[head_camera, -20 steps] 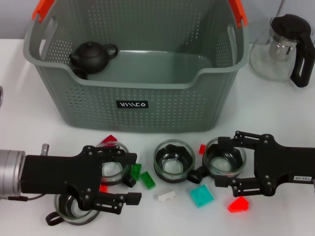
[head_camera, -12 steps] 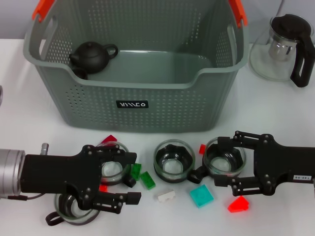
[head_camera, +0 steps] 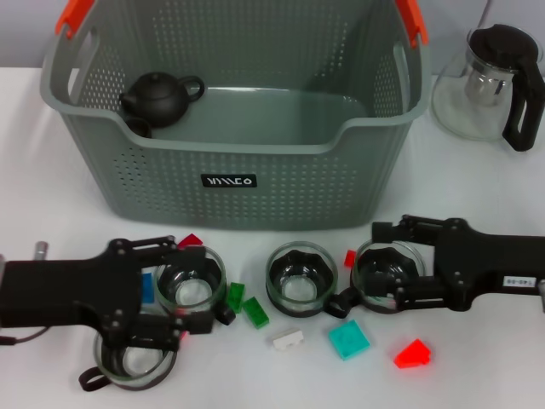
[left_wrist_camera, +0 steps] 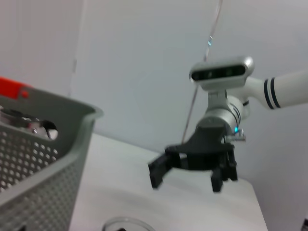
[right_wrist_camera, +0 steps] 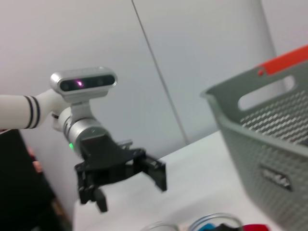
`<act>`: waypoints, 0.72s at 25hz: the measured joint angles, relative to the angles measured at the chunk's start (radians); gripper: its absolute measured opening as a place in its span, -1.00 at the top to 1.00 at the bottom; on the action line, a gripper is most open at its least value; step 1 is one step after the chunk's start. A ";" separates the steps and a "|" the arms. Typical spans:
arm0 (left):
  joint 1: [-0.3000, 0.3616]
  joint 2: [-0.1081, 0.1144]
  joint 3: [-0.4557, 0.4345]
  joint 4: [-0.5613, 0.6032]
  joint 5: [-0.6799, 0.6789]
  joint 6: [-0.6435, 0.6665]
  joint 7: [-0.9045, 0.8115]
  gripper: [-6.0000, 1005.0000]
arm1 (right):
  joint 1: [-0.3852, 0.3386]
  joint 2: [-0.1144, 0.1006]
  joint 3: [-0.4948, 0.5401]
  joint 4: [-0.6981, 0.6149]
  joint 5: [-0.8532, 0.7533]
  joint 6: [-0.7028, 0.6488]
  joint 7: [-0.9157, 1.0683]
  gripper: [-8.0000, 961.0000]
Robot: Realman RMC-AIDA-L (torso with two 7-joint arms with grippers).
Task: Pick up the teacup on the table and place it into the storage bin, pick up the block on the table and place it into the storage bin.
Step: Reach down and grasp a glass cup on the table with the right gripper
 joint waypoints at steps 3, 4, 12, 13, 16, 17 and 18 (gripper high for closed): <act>0.009 0.011 -0.052 0.007 0.011 0.032 -0.002 -0.71 | 0.036 -0.001 -0.041 -0.004 -0.039 -0.001 0.075 -0.90; 0.010 0.013 -0.066 0.010 0.020 0.035 -0.002 -0.71 | 0.053 -0.003 -0.060 -0.009 -0.071 0.000 0.105 -0.90; 0.020 0.022 -0.154 0.019 0.083 0.028 0.001 -0.71 | 0.168 -0.011 -0.173 -0.195 -0.331 -0.098 0.394 -0.85; 0.021 0.022 -0.156 0.019 0.085 0.025 0.002 -0.71 | 0.178 -0.009 -0.188 -0.235 -0.355 -0.112 0.426 -0.84; 0.022 0.021 -0.157 0.019 0.091 0.011 0.002 -0.71 | 0.212 -0.007 -0.229 -0.343 -0.421 -0.138 0.497 -0.76; 0.022 0.020 -0.157 0.018 0.092 0.005 0.003 -0.71 | 0.227 -0.007 -0.239 -0.366 -0.445 -0.150 0.513 -0.73; 0.022 0.020 -0.157 0.018 0.092 0.005 0.003 -0.71 | 0.248 -0.006 -0.244 -0.383 -0.471 -0.161 0.525 -0.70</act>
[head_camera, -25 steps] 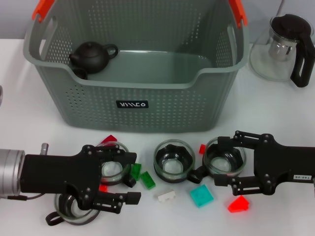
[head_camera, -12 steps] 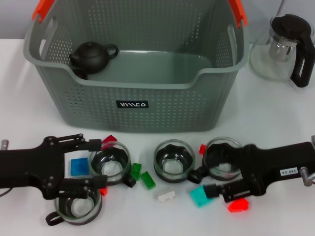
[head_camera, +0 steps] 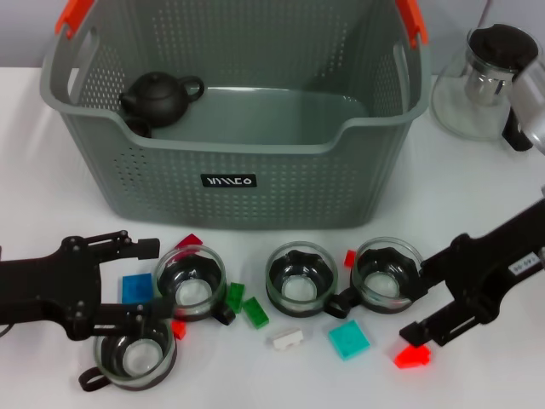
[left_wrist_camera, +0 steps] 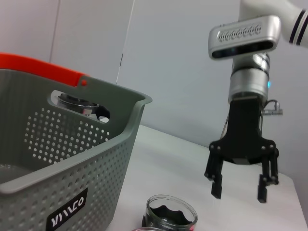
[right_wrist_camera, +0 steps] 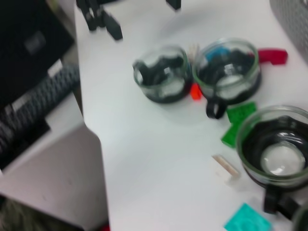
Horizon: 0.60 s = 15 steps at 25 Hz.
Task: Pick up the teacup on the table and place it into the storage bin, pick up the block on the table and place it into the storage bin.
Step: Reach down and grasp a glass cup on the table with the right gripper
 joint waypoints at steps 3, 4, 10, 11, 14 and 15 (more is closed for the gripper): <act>0.000 -0.002 0.000 -0.004 0.001 -0.008 0.000 -0.71 | 0.062 0.006 -0.015 -0.027 -0.098 -0.014 0.032 -0.64; 0.000 -0.002 -0.001 -0.004 0.001 -0.009 0.000 -0.71 | 0.083 0.009 -0.027 -0.029 -0.130 -0.013 0.044 -0.63; 0.000 -0.003 -0.001 -0.007 0.001 -0.029 0.000 -0.71 | 0.134 0.019 -0.182 -0.030 -0.203 0.055 0.116 -0.56; 0.001 -0.003 -0.001 -0.008 0.001 -0.031 0.000 -0.71 | 0.136 0.020 -0.204 -0.030 -0.201 0.070 0.125 -0.55; 0.001 -0.004 -0.001 -0.009 0.001 -0.035 0.001 -0.71 | 0.139 0.022 -0.265 -0.030 -0.196 0.121 0.152 -0.52; 0.001 -0.004 -0.001 -0.009 0.001 -0.035 0.001 -0.71 | 0.139 0.022 -0.286 -0.030 -0.194 0.136 0.159 -0.53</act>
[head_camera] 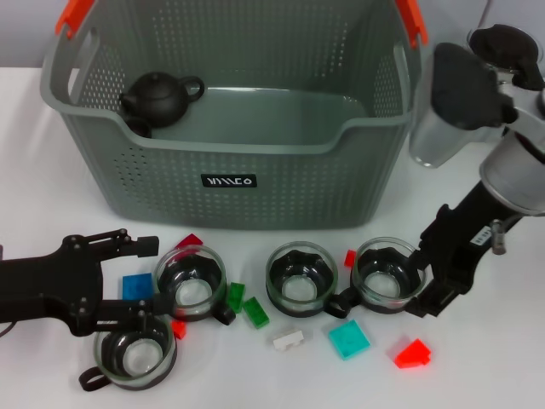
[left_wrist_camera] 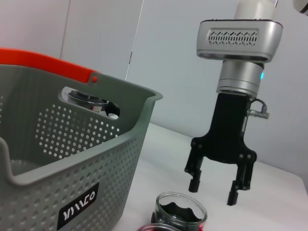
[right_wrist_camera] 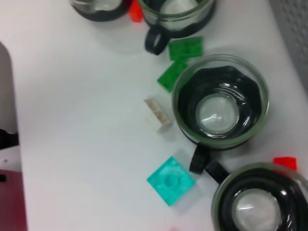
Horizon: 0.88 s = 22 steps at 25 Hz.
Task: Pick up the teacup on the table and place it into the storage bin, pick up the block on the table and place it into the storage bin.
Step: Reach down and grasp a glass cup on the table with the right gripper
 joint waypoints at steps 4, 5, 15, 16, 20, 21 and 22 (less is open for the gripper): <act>0.000 0.000 0.000 0.000 -0.004 -0.010 -0.002 -0.71 | 0.001 0.002 -0.070 0.002 0.012 0.044 0.010 -0.53; 0.000 0.000 0.000 0.000 -0.006 -0.013 -0.003 -0.71 | 0.002 0.003 -0.087 0.003 0.016 0.054 0.012 -0.53; 0.001 0.000 0.000 -0.002 -0.007 -0.022 -0.006 -0.71 | 0.006 0.006 -0.238 0.030 0.067 0.148 0.031 -0.53; 0.001 0.000 -0.001 -0.002 -0.007 -0.023 -0.006 -0.71 | 0.006 0.006 -0.263 0.039 0.068 0.163 0.039 -0.53; 0.000 0.000 -0.020 -0.013 -0.007 -0.024 -0.006 -0.71 | 0.006 0.005 -0.334 0.069 0.068 0.205 0.061 -0.53; 0.000 0.000 -0.024 -0.016 -0.008 -0.024 -0.006 -0.71 | 0.005 0.005 -0.343 0.073 0.068 0.211 0.064 -0.53; 0.000 0.001 -0.027 -0.017 -0.008 -0.024 -0.006 -0.71 | 0.003 0.004 -0.347 0.074 0.068 0.216 0.067 -0.53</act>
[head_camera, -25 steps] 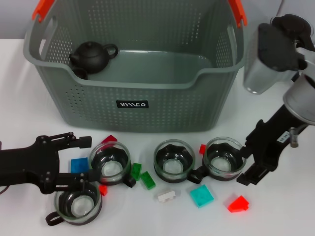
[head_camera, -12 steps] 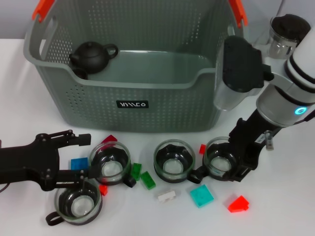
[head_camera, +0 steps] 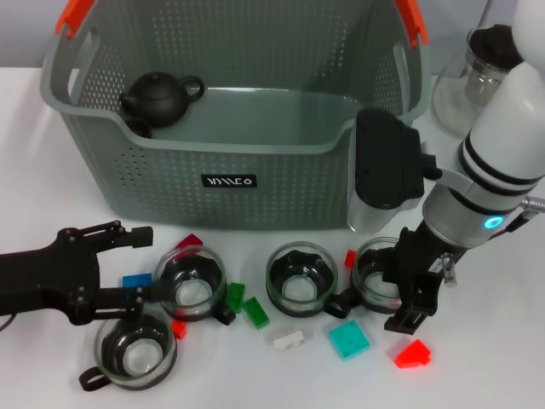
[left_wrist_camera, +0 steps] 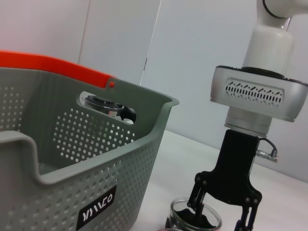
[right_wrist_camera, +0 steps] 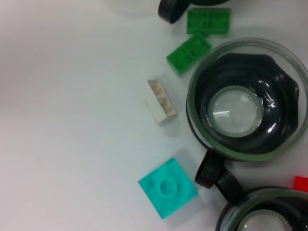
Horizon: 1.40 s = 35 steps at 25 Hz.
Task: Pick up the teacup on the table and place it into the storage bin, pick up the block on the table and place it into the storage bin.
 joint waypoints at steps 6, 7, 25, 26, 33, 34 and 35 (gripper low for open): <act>0.000 -0.002 -0.001 -0.001 0.000 0.000 0.000 -0.71 | -0.007 -0.001 -0.021 0.011 0.000 0.026 0.013 -0.53; 0.000 -0.002 -0.001 -0.001 0.000 0.000 0.000 -0.71 | -0.008 -0.001 -0.031 0.011 0.003 0.026 0.015 -0.53; -0.001 0.001 -0.001 -0.004 0.004 -0.001 0.000 -0.71 | -0.014 -0.007 -0.007 -0.040 0.016 -0.017 0.018 0.79; -0.001 0.001 -0.001 -0.004 0.006 -0.001 0.000 -0.71 | -0.015 -0.008 0.002 -0.050 0.016 -0.031 0.017 0.80; 0.000 0.002 -0.001 -0.004 0.001 -0.004 0.000 -0.71 | -0.035 -0.017 0.188 -0.160 0.072 -0.201 -0.047 0.86; 0.000 0.002 -0.001 -0.004 0.001 -0.006 0.000 -0.71 | -0.037 -0.019 0.237 -0.177 0.096 -0.239 -0.069 0.87; 0.000 0.002 -0.001 -0.003 0.002 -0.008 0.000 -0.71 | -0.037 -0.021 0.296 -0.188 0.125 -0.290 -0.092 0.87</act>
